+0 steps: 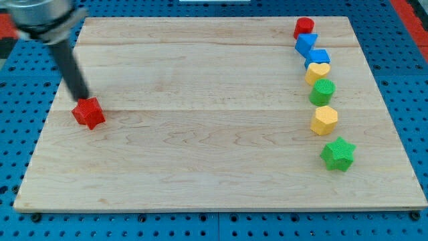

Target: Slide red star closer towards the bottom right

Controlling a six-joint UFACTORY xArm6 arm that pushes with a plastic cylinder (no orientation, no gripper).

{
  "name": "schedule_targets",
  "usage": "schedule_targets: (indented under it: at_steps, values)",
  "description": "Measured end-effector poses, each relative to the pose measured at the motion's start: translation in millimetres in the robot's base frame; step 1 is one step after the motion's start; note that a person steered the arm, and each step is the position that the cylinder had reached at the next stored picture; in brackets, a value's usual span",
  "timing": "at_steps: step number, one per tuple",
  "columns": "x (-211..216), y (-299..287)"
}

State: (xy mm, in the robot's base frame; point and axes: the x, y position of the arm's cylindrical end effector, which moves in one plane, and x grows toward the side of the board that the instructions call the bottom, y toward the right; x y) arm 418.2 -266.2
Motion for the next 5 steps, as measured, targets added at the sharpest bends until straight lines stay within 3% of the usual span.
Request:
schedule_targets:
  at_steps: [1,3,4,5]
  values:
    - [21,-10]
    - [94,201]
    - [78,137]
    - [118,104]
